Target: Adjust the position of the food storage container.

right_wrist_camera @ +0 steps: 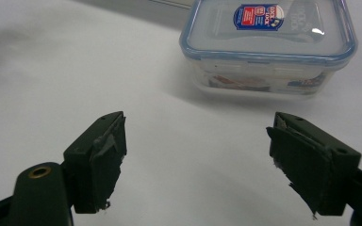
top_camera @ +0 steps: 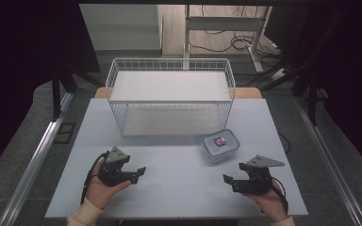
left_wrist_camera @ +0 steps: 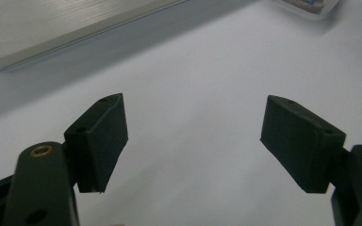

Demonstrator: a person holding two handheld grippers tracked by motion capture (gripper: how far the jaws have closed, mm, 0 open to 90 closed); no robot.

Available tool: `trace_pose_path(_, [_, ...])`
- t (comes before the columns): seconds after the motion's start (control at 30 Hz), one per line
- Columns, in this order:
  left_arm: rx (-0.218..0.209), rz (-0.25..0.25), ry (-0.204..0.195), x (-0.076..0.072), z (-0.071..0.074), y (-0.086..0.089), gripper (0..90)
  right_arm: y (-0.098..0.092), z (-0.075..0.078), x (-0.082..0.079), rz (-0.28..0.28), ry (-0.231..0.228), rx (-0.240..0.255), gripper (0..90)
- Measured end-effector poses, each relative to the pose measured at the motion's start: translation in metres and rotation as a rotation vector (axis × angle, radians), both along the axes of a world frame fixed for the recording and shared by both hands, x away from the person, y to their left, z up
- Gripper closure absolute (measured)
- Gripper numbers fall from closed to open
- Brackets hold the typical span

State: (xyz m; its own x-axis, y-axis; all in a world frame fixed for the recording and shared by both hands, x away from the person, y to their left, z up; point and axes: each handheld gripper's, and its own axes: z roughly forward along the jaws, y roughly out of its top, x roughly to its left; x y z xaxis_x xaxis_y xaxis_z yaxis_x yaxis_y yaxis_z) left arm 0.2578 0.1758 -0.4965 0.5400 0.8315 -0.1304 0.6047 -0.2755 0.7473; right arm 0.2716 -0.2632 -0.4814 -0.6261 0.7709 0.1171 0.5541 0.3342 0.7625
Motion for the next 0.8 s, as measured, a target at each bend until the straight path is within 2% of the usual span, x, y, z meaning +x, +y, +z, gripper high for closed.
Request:
trace_pose_path(0.2, [0.0,-0.001,0.01,-0.003,-0.002,0.0,23.3,0.0,-0.004,0.004,0.004,0.022,0.002,19.9])
trace_pose_path(0.37, [0.004,-0.008,0.0,-0.006,0.0,0.0,23.3,0.004,-0.003,0.005,0.017,0.022,-0.014,20.0])
trace_pose_path(0.47, [-0.005,-0.02,-0.005,-0.009,0.003,-0.002,23.1,0.007,-0.002,0.002,0.02,0.042,-0.017,20.8])
trace_pose_path(0.63, [-0.004,-0.045,-0.011,-0.013,0.005,-0.005,22.8,0.008,0.003,0.0,0.013,0.044,-0.012,21.4])
trace_pose_path(0.7, [-0.009,-0.042,0.0,-0.013,0.004,-0.005,22.8,0.008,0.007,0.001,0.008,0.041,-0.009,21.8])
trace_pose_path(0.8, [-0.005,-0.049,-0.005,-0.012,0.005,-0.006,22.7,0.008,0.008,0.003,0.012,0.044,-0.005,22.3])
